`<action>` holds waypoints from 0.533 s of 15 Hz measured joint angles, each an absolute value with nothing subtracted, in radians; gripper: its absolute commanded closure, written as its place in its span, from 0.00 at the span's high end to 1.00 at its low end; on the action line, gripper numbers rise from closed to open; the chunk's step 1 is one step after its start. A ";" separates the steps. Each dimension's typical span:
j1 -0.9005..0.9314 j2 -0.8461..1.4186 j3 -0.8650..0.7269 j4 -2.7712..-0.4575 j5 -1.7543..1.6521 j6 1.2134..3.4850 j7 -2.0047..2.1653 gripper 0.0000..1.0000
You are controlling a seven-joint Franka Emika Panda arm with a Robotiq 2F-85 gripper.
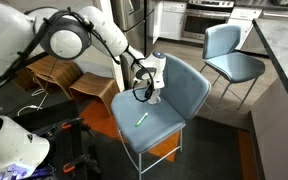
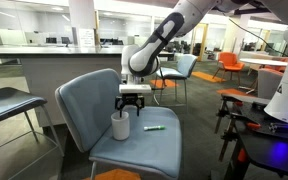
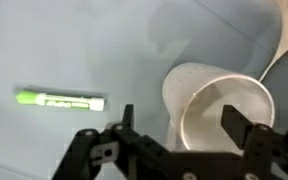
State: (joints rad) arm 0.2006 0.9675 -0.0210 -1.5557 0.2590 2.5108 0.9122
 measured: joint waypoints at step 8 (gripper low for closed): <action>0.203 1.036 -0.017 -1.492 0.260 2.509 0.912 0.37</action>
State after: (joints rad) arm 0.2034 1.0362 -0.0169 -1.4916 0.2601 2.5094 0.9122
